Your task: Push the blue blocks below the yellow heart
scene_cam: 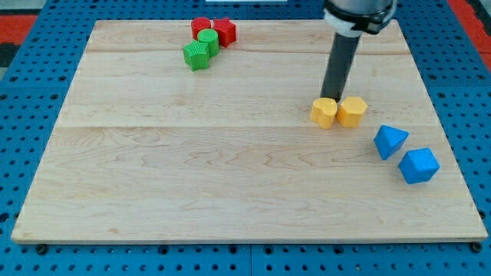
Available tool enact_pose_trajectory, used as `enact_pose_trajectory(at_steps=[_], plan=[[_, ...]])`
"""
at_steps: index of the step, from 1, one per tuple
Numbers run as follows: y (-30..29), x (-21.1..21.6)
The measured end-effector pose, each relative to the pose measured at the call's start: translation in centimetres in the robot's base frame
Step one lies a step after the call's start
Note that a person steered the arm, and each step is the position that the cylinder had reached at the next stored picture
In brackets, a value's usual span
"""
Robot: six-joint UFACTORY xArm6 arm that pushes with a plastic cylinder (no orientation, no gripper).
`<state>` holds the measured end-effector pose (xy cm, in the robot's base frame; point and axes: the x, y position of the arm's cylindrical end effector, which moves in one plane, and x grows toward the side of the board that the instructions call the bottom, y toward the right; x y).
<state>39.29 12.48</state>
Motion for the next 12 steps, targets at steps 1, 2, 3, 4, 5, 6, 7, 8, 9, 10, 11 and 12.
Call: enact_pose_trajectory(at_steps=[1, 2, 3, 4, 5, 6, 7, 8, 9, 10, 11, 12], plan=[[7.8, -3.0], [16.0, -2.2], [18.8, 3.0], [16.6, 7.8], [13.8, 9.8], [11.7, 10.1], [7.2, 10.1], [6.3, 6.9], [11.8, 6.2], [17.1, 8.7], [16.5, 14.7], [12.1, 16.0]])
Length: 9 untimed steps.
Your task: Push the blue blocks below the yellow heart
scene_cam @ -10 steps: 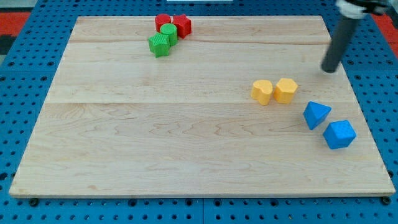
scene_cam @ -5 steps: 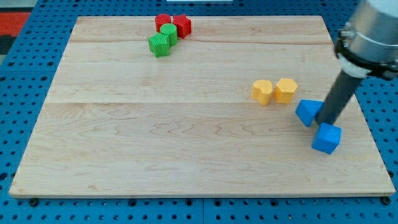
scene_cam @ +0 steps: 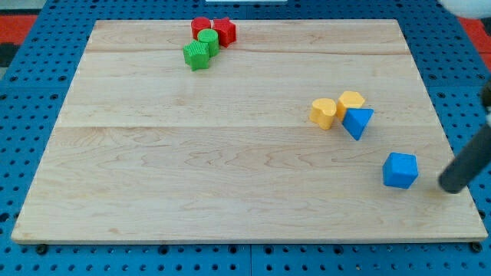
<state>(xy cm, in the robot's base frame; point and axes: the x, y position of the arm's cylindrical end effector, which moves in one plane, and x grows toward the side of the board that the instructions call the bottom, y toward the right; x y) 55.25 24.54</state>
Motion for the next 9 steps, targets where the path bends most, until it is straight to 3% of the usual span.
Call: enact_pose_trajectory(at_steps=[2, 3, 4, 5, 7, 9], plan=[[-8.2, -4.8], [-8.7, -5.6], [-8.9, -2.8], [-15.2, -1.7], [-8.8, -8.5], [-10.6, -2.2]])
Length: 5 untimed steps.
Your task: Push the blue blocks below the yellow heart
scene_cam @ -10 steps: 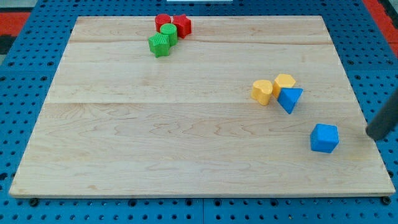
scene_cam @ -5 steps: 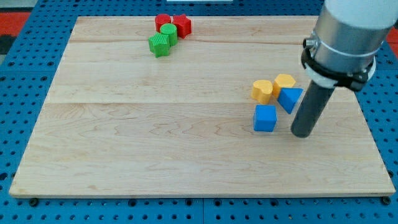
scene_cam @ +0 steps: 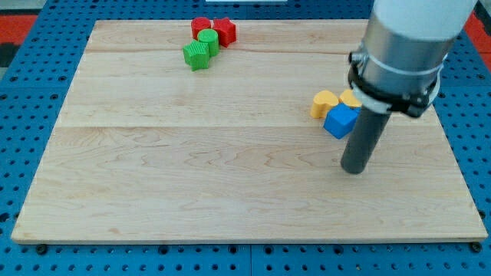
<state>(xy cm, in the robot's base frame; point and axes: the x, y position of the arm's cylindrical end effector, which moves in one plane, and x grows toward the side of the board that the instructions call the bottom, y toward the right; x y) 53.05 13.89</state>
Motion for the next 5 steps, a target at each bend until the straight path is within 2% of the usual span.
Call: enact_pose_trajectory(at_steps=[1, 2, 3, 5], plan=[[9.4, -2.3], [11.7, -6.1], [10.2, -9.2], [1.4, -9.8]])
